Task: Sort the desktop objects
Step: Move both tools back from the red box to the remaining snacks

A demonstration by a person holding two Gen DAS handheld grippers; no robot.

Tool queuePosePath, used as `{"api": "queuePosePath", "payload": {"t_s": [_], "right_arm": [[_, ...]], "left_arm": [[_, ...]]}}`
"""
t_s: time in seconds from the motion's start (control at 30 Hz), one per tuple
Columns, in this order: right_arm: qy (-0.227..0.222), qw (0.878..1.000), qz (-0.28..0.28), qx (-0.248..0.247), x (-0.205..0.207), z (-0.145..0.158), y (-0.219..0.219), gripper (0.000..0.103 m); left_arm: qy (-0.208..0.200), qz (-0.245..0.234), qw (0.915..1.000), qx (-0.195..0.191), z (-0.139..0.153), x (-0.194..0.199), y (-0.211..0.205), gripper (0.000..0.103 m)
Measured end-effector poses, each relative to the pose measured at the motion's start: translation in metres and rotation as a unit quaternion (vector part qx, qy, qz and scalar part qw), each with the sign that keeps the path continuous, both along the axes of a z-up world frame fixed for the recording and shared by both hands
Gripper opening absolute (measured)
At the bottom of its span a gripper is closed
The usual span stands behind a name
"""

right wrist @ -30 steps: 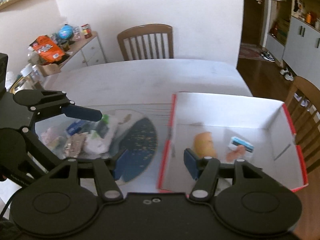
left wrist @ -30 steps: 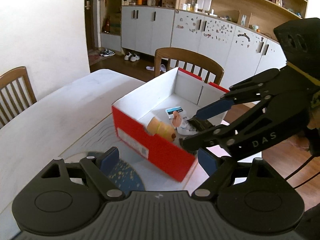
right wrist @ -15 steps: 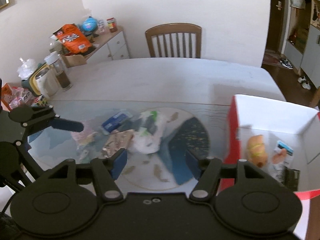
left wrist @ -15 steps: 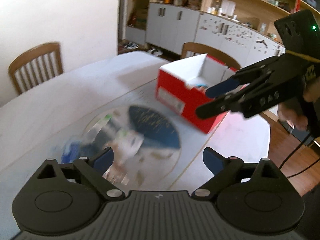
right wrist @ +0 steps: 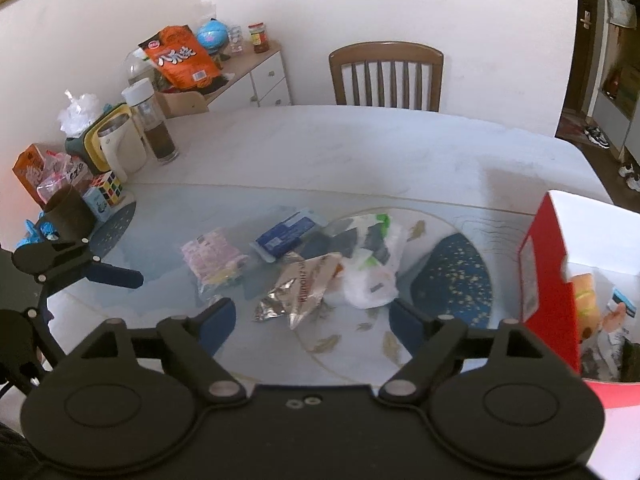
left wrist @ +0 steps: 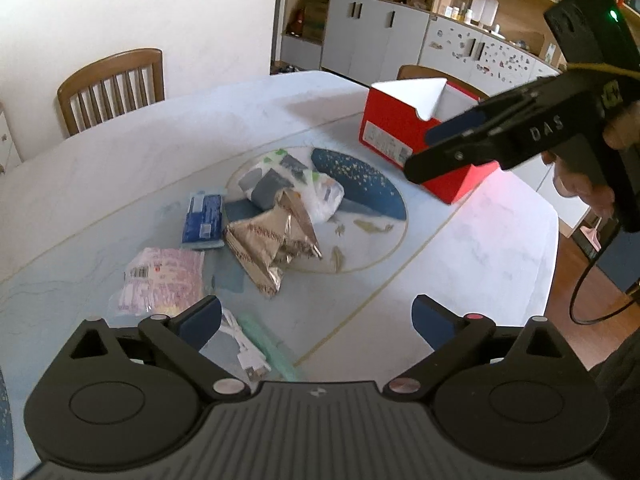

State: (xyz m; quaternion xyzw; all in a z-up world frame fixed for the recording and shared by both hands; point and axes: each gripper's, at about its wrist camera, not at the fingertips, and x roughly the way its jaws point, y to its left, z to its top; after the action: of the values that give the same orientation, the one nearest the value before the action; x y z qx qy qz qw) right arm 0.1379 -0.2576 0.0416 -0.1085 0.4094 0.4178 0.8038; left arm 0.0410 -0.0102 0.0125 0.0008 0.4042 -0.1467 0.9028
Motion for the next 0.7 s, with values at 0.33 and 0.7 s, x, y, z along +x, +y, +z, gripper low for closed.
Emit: {"api": "queuePosePath", "payload": {"t_s": [0.33,0.7], "right_arm": [[0.015,1.000,0.012,-0.015,-0.017,-0.022,0.021,0.085],[0.029,0.999,0.017,-0.037,-0.026,-0.049,0.038,0.084]], "left_arm": [[0.018,0.037,0.9991,0.004,-0.029,0.000,0.015,0.102],[0.027,0.077,0.9966,0.008,-0.045,0.009,0.039,0.102]]}}
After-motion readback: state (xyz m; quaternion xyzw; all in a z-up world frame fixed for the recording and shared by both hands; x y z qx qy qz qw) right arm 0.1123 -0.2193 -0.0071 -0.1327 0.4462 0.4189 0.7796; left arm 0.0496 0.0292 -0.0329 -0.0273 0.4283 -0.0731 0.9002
